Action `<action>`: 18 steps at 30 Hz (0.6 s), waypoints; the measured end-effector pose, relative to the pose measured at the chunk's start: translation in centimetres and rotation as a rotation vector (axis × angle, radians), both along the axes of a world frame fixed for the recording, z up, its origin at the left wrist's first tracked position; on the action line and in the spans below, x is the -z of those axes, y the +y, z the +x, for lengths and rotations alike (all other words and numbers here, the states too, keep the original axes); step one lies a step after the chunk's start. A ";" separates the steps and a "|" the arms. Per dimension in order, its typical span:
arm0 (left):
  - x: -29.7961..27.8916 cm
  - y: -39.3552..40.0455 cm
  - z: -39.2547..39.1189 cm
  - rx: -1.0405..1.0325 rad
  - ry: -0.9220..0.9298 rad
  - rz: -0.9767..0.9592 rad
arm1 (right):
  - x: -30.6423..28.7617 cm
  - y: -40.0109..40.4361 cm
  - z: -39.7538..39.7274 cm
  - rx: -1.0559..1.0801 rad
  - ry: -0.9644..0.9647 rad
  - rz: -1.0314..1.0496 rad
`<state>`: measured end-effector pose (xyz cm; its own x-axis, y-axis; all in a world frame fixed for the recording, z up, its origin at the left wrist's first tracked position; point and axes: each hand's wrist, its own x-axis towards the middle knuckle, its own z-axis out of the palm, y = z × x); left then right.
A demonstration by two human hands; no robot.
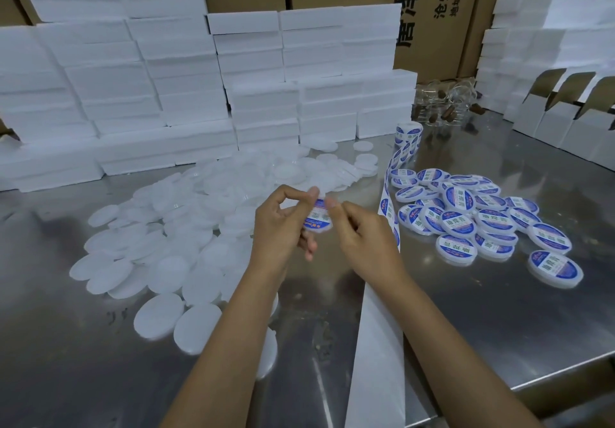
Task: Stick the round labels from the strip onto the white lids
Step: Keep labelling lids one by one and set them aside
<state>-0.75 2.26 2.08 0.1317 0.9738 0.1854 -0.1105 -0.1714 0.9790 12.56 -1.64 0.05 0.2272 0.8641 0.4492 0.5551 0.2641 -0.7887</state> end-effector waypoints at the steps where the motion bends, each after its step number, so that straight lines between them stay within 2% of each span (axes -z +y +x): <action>1: 0.1 0.1 0.0 -0.045 -0.002 0.007 | 0.0 -0.1 -0.2 -0.008 -0.017 -0.023; 3: 0.2 0.1 0.0 -0.110 0.012 0.020 | -0.1 -0.3 -0.5 -0.044 -0.018 -0.062; 5: 0.1 0.1 0.2 -0.104 0.008 0.020 | -0.2 -0.1 -0.4 -0.078 0.075 -0.066; 8: -0.3 -0.2 0.5 0.020 -0.019 0.009 | -0.5 0.1 0.1 -0.040 0.169 -0.057; 14: -0.3 -0.4 0.2 0.249 -0.004 0.005 | -0.8 -0.2 0.7 0.049 0.170 -0.011; 18: -0.4 -0.3 -0.1 0.153 -0.011 -0.014 | -1.0 -0.4 0.5 -0.043 0.170 0.000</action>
<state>-0.82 1.92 2.49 0.2765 0.9452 0.1737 -0.1447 -0.1378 0.9798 13.09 -2.03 1.03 0.2629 0.8748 0.4070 0.4014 0.2844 -0.8706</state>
